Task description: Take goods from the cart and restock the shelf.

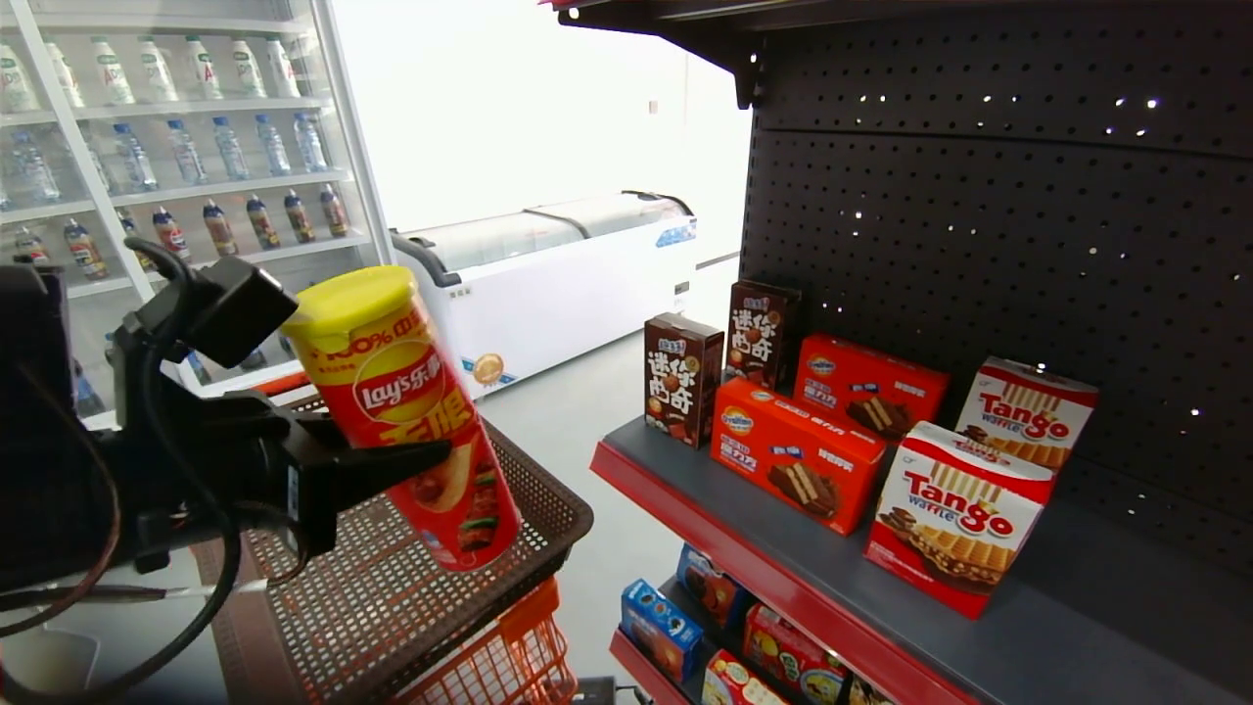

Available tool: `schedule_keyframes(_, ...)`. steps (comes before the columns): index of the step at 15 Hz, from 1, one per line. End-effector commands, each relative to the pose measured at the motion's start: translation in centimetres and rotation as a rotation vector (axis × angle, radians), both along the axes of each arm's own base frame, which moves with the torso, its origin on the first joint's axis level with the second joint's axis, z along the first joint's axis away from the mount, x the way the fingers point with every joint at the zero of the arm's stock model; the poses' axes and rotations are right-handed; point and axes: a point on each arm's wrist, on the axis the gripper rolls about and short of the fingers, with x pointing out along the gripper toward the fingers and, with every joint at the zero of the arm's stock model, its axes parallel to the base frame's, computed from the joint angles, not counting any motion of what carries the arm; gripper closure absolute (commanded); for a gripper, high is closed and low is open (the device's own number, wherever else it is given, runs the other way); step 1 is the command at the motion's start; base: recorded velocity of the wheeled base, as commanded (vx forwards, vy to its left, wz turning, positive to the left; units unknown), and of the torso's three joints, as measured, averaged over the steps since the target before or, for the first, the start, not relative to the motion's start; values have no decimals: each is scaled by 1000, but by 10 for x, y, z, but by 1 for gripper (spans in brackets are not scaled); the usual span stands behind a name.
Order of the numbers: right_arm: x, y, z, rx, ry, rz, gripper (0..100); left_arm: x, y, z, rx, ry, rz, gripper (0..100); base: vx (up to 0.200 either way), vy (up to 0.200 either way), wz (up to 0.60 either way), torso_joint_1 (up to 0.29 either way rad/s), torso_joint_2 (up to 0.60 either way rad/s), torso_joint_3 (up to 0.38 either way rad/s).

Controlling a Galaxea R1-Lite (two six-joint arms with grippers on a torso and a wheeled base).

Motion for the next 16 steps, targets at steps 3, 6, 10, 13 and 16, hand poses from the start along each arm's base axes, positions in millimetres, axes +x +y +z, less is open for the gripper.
schedule_keyframes(3, 0, 0, 0, -2, 1, 2, 0, -41, 1, -1, 22, 23, -71, 100, 0, 0, 0, 0, 0, 0)
schedule_keyframes(6, 0, 0, 0, 0, 2, 2, 0, -49, -2, -8, 38, 43, -89, 100, 0, 0, 0, 0, 0, 0)
schedule_keyframes(10, 0, 0, 0, -2, 1, 2, 0, -56, -2, -26, 57, 97, -111, 100, 0, 0, 0, 0, 0, 0)
schedule_keyframes(13, 0, 0, 0, -2, 1, 2, 0, -59, -2, -32, 64, 115, -119, 100, 0, 0, 0, 0, 0, 0)
schedule_keyframes(16, 0, 0, 0, 0, 2, 2, 0, -60, -6, -31, 67, 110, -144, 100, 0, 0, 0, 0, 0, 0)
